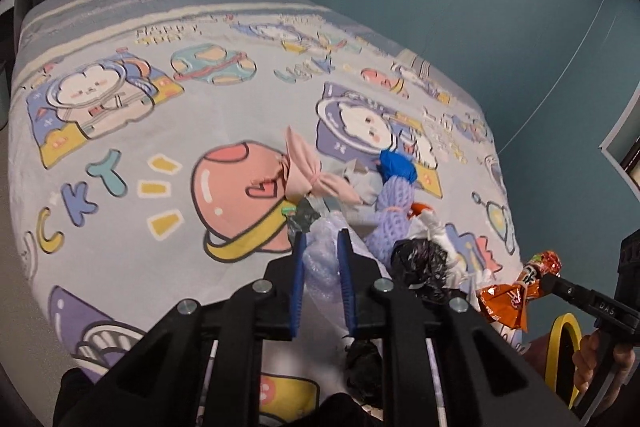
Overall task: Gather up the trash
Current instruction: 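Grasp the orange snack wrapper with the right tool while the left grasps clear plastic, then carry both held items over the yellow-rimmed bin with both tools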
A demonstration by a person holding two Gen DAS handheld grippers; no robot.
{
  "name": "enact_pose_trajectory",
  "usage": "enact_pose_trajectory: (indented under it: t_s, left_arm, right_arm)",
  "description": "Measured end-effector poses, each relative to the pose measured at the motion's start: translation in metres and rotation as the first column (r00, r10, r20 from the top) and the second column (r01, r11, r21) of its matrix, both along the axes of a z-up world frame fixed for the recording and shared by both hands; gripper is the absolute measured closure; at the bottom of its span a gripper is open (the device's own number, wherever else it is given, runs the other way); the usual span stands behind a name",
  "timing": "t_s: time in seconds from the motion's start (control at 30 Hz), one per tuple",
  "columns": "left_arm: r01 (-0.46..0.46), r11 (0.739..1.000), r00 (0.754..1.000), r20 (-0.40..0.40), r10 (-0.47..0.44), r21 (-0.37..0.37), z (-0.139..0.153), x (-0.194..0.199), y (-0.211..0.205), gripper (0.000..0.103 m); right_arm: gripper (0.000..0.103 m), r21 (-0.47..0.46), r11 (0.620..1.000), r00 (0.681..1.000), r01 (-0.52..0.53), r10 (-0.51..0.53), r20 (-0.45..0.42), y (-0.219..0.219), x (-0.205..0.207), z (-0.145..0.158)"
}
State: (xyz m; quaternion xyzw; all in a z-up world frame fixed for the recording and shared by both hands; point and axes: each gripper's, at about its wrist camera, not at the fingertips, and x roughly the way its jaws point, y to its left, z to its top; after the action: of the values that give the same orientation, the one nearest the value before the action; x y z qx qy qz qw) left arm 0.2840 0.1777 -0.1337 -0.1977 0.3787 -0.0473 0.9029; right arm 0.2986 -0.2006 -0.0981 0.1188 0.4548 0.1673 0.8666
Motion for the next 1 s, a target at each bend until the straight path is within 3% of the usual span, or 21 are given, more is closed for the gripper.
enact_pose_trajectory:
  t_s: [0.53,1.0]
  left_arm:
    - [0.006,1.0,0.994,0.109,-0.007,0.01,0.058,-0.046,-0.002,0.088]
    - [0.186,0.979,0.969,0.151,-0.197,0.087,0.092,-0.077,-0.099,0.088]
  right_arm:
    - [0.082,0.09,0.994,0.994,0.065,-0.072,0.078,-0.048,-0.053,0.04]
    - [0.082,0.145,0.976,0.976,0.165,-0.183,0.121,-0.111,-0.104,0.061]
